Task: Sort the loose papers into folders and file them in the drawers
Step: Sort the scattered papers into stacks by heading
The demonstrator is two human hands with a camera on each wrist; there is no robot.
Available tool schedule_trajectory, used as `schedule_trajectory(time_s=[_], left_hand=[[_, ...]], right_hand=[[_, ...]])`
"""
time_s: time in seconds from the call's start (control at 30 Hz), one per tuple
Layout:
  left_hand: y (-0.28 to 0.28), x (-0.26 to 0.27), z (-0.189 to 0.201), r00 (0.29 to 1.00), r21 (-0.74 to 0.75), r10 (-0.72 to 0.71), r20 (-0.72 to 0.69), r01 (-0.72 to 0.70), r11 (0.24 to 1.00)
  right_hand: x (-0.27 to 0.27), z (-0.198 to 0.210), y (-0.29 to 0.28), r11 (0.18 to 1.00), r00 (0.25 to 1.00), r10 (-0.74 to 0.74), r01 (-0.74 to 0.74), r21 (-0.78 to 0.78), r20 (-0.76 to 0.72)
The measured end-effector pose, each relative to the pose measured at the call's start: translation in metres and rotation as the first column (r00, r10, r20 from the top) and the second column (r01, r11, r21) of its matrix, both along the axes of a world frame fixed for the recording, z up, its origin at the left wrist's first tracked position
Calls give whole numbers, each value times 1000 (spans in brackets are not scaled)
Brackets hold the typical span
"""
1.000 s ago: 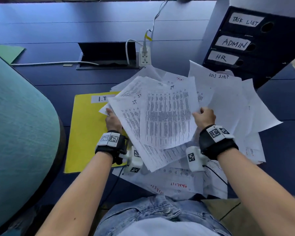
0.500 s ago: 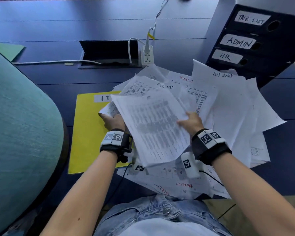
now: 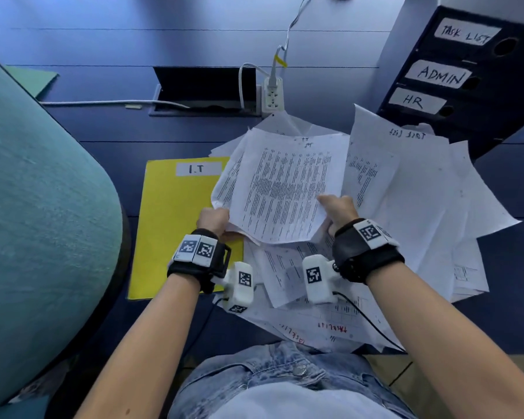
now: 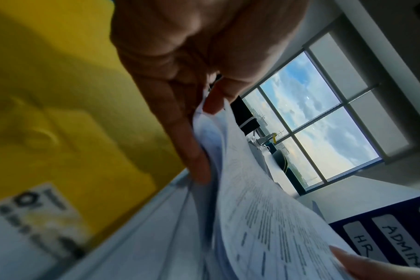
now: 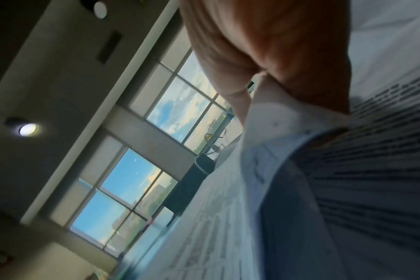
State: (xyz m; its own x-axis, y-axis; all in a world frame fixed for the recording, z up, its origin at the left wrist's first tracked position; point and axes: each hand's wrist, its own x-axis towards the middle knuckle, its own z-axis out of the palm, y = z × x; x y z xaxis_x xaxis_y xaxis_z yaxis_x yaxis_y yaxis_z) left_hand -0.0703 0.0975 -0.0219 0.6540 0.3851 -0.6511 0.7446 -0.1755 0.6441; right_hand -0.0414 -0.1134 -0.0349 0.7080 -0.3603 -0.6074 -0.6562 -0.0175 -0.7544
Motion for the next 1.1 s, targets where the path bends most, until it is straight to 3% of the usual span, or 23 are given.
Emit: schedule_trajectory(time_s=[0.07, 0.13, 0.2, 0.33, 0.43, 0.57, 0.67, 0.73, 0.83, 0.87, 0.97, 1.03, 1.1], left_hand=[[-2, -5, 6, 985, -180, -89, -147, 62, 982], [-5, -8, 11, 923, -236, -291, -250, 234, 943], [-4, -8, 12, 831, -273, -465, -304, 392, 879], [-8, -8, 12, 756, -336, -577, -309, 481, 810], [-11, -10, 12, 776, -307, -554, -302, 471, 827], [1, -1, -3, 950, -195, -264, -168, 231, 953], [0, 9, -9, 976, -134, -188, -106, 173, 976], [-8, 16, -12, 973, -84, -216, -81, 210, 974], [-21, 25, -16, 949, 3, -306, -68, 307, 952], [-25, 27, -19, 930, 59, -357, -91, 363, 930], [-33, 31, -18, 871, 183, -460, -169, 487, 854], [-34, 32, -20, 856, 220, -487, -172, 515, 828], [-31, 34, -27, 878, 191, -463, -119, 478, 858]], right_hand=[[0, 5, -5, 987, 994, 106, -108, -121, -18], [1, 11, -15, 964, 979, 196, -204, -171, -59], [3, 16, -22, 944, 948, 291, -306, -119, -133], [5, 20, -25, 918, 900, 386, -396, -9, -202], [8, 22, -26, 903, 901, 389, -414, -114, -193], [14, 31, -43, 688, 793, 496, -607, -397, -353], [16, 28, -57, 626, 795, 501, -606, -490, -343], [16, 16, -62, 672, 808, 517, -588, -450, -283], [15, -14, -65, 822, 874, 459, -486, -296, -161], [6, -6, -54, 851, 886, 437, -462, -249, -153], [-16, 6, -34, 873, 892, 420, -448, -195, -169], [-25, 10, -28, 882, 892, 441, -451, -135, -98], [-30, 16, -30, 900, 900, 433, -428, -87, 53]])
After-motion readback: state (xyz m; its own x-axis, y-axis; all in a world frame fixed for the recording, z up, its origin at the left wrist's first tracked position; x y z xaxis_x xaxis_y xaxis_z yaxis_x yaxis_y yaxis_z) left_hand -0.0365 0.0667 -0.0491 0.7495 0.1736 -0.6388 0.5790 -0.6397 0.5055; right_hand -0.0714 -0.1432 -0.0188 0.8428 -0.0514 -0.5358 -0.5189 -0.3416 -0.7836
